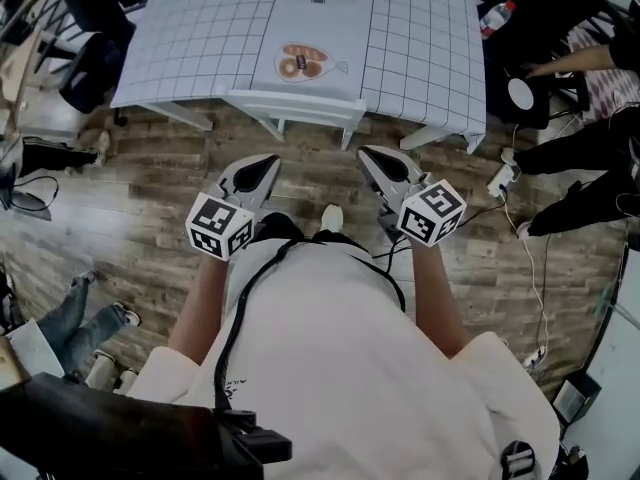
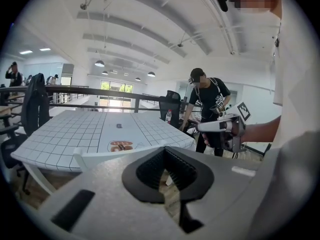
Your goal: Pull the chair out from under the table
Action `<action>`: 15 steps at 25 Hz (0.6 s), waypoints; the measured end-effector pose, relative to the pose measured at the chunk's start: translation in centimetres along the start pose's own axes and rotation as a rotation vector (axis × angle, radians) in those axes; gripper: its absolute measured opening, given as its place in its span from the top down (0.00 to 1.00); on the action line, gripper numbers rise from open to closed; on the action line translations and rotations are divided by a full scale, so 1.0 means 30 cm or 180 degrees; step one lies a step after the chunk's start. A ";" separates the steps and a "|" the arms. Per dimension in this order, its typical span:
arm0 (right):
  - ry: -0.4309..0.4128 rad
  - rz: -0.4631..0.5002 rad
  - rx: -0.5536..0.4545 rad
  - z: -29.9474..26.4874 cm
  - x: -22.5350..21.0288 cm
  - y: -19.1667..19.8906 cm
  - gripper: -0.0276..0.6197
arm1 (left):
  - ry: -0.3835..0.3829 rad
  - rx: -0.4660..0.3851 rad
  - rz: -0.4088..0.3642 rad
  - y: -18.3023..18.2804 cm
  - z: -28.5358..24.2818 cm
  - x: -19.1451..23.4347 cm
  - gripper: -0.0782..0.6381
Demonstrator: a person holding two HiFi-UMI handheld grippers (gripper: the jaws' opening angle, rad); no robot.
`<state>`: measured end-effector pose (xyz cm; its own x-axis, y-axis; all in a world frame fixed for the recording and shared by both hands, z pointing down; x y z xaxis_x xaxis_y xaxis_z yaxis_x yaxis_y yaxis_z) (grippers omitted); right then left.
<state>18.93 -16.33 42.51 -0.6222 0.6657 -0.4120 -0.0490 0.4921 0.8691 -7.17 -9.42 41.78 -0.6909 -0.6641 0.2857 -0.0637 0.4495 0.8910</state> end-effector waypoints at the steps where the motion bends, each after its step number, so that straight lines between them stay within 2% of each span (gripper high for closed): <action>1: -0.0020 -0.0006 0.0028 -0.002 -0.003 0.007 0.95 | -0.0018 0.0012 -0.0001 0.001 0.000 0.002 0.88; 5: 0.0026 0.0092 0.0087 -0.006 -0.004 0.022 0.95 | -0.0057 0.0043 -0.0008 0.005 0.008 0.023 0.88; 10: 0.0070 0.0115 0.0122 -0.032 0.012 0.017 0.95 | 0.0006 0.0099 -0.0052 0.011 0.028 0.059 0.88; 15: 0.0268 0.0167 0.0066 -0.081 0.036 -0.007 0.95 | 0.0088 0.0196 -0.0102 0.019 0.057 0.136 0.88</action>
<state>16.38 -17.08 42.57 -0.6869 0.6418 -0.3408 0.0011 0.4699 0.8827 -11.25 -10.84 42.85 -0.6677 -0.6946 0.2676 -0.1303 0.4631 0.8767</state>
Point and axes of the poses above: the fingertips, and each gripper's own axes: z backward along the fingers, x to its left, y out of its underside, the point moved 9 cm from there along z, backward along the fingers, and after that the axes turned 13 degrees about y, right-handed, at the moved point
